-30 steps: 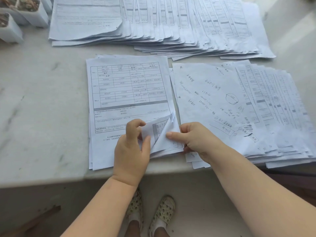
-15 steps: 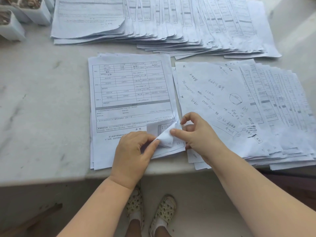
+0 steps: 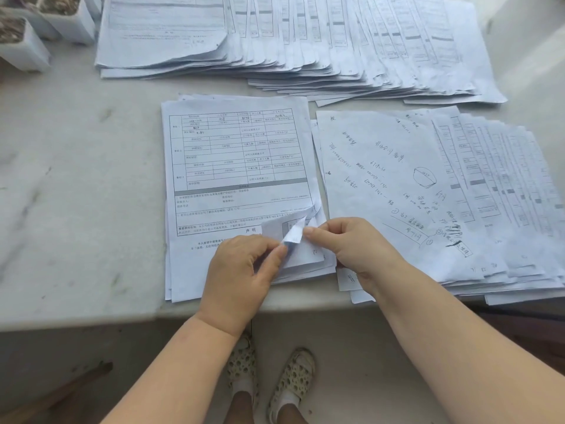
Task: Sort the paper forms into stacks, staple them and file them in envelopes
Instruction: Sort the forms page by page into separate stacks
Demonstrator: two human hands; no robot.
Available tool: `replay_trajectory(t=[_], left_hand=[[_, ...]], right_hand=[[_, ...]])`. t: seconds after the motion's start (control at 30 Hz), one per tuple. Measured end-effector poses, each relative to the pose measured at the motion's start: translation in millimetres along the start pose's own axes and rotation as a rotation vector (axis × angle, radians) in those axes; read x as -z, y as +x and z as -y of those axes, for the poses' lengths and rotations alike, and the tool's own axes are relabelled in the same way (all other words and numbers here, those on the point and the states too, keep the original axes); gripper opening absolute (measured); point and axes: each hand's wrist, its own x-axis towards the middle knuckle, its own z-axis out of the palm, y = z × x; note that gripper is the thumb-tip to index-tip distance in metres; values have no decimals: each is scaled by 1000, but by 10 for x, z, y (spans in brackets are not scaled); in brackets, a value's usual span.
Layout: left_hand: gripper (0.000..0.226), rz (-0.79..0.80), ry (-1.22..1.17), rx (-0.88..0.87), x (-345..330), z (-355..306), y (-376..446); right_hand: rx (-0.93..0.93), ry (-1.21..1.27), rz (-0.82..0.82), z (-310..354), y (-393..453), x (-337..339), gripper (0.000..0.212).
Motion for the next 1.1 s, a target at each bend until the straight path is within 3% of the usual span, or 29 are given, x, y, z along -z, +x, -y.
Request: replay_trajectory(t=[0.13, 0.23, 0.27, 0.43, 0.57, 0.67, 0.7, 0.77, 0.83, 0.9, 1.0, 1.1], left_hand=[[17, 8, 0, 34, 11, -25, -11], [59, 71, -24, 102, 9, -10, -41], [62, 82, -17, 89, 9, -5, -39], [32, 71, -26, 64, 41, -35, -2], [13, 135, -8, 41, 43, -6, 28], [19, 132, 24, 61, 31, 15, 25], [24, 125, 29, 75, 31, 3, 25], [28, 120, 11, 109, 37, -13, 35], [29, 139, -30, 128, 52, -30, 40], [24, 204, -60, 99, 90, -36, 48], [26, 270, -140, 126, 214, -114, 36], [31, 132, -100, 152, 525, -194, -22]], right_hand=[[-10, -9, -7, 4, 7, -6, 35], [-15, -8, -17, 12, 10, -15, 35], [-17, -4, -21, 23, 0, -17, 35], [-35, -3, -24, 51, -28, -35, 36], [-43, -91, -10, 74, -57, -5, 21], [238, -561, -314, 89, -165, 30, 13], [318, -580, -396, 98, -197, 39, 11], [218, -285, -301, 192, -220, 47, 24], [-102, 15, -70, 292, -195, 3, 42], [-255, -1, 37, 314, -97, -52, 45], [-162, -222, -26, 292, 12, -143, 14], [41, -373, -131, 364, -97, -177, 11]])
